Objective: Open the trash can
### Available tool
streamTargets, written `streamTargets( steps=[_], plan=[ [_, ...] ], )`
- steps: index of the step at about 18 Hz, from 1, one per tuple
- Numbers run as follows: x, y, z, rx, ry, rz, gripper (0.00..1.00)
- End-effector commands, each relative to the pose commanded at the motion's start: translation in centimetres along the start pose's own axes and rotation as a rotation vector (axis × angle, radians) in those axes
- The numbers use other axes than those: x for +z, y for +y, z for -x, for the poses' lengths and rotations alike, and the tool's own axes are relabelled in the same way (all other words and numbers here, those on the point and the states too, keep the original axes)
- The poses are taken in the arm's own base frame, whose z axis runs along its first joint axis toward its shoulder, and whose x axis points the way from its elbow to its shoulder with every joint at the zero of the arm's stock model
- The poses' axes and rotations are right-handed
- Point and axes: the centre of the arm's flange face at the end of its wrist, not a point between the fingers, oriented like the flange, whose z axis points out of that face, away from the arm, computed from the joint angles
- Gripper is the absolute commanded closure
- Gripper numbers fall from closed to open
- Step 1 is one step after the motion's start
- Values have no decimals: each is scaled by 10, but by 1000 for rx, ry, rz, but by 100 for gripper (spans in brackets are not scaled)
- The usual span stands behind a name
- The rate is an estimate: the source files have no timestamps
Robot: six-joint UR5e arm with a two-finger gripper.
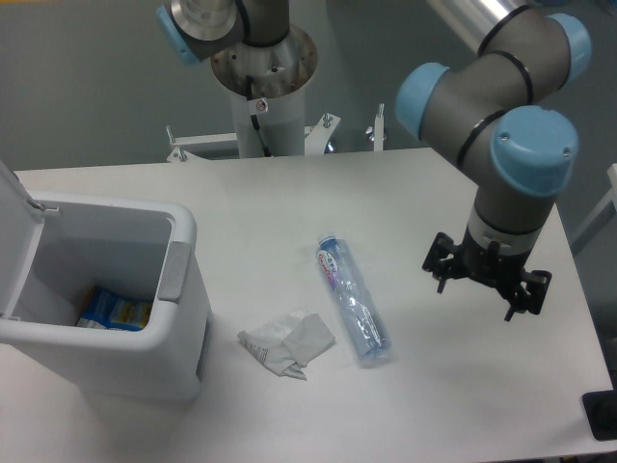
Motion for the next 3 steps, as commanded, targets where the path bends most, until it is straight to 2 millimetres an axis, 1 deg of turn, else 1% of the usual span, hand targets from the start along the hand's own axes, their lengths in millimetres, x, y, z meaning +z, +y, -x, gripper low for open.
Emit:
streamTargets(
  steps=[1,3],
  plan=[
    [5,-1,-3,0,9,3,0],
    [7,-1,-6,0,12,4,0]
  ],
)
